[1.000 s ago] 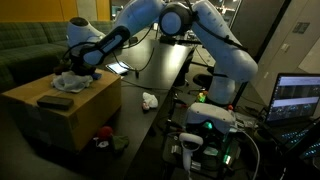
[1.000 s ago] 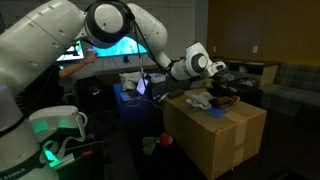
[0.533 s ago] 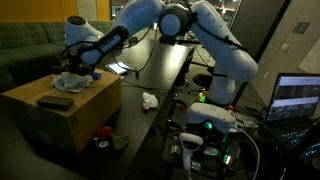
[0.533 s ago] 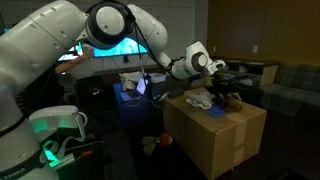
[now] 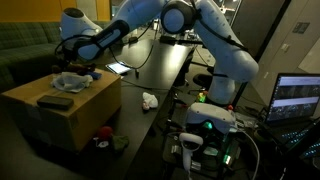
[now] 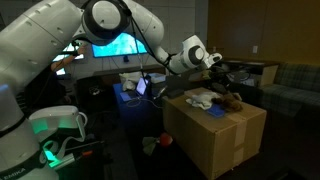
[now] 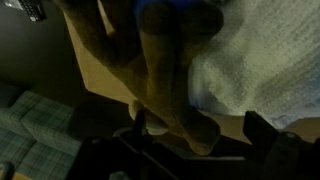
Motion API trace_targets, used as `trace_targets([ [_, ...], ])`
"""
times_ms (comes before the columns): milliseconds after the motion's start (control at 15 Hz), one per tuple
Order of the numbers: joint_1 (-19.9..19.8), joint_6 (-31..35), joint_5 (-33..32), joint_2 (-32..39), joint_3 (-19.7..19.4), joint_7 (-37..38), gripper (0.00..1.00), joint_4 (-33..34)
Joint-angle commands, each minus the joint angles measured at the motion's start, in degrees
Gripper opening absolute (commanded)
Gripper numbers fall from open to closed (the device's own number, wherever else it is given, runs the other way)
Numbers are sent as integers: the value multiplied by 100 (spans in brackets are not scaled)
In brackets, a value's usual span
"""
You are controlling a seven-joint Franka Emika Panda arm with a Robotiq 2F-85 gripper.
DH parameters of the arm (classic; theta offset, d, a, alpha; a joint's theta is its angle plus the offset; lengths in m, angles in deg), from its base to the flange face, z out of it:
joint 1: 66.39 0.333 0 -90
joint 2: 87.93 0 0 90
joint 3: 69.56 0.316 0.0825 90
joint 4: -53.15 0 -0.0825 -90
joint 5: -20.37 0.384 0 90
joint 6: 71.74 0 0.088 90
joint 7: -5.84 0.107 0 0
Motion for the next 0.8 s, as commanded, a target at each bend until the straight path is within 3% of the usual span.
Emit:
trace_targets([
  [0,240,128,-67,-481,-69,138,100,-543],
  [400,445,122,-70,-458,17,105,100,-802],
  [733,314,55,51,-246,113,-38,100,-825],
])
